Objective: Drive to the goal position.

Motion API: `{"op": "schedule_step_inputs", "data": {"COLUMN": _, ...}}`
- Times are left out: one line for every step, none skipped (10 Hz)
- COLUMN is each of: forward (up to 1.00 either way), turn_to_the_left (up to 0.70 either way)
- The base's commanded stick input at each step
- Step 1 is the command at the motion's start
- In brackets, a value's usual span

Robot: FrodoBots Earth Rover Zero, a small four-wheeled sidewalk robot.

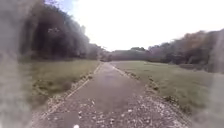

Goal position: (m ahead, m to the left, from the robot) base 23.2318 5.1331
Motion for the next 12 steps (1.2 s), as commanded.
{"op": "schedule_step_inputs", "data": {"forward": 0.81, "turn_to_the_left": 0.0}}
{"op": "schedule_step_inputs", "data": {"forward": 0.85, "turn_to_the_left": 0.0}}
{"op": "schedule_step_inputs", "data": {"forward": 0.85, "turn_to_the_left": 0.0}}
{"op": "schedule_step_inputs", "data": {"forward": 0.85, "turn_to_the_left": 0.0}}
{"op": "schedule_step_inputs", "data": {"forward": 0.85, "turn_to_the_left": 0.0}}
{"op": "schedule_step_inputs", "data": {"forward": 0.85, "turn_to_the_left": 0.0}}
{"op": "schedule_step_inputs", "data": {"forward": 0.85, "turn_to_the_left": 0.0}}
{"op": "schedule_step_inputs", "data": {"forward": 0.85, "turn_to_the_left": 0.0}}
{"op": "schedule_step_inputs", "data": {"forward": 0.85, "turn_to_the_left": 0.0}}
{"op": "schedule_step_inputs", "data": {"forward": 0.85, "turn_to_the_left": 0.0}}
{"op": "schedule_step_inputs", "data": {"forward": 1.0, "turn_to_the_left": 0.0}}
{"op": "schedule_step_inputs", "data": {"forward": 1.0, "turn_to_the_left": 0.0}}
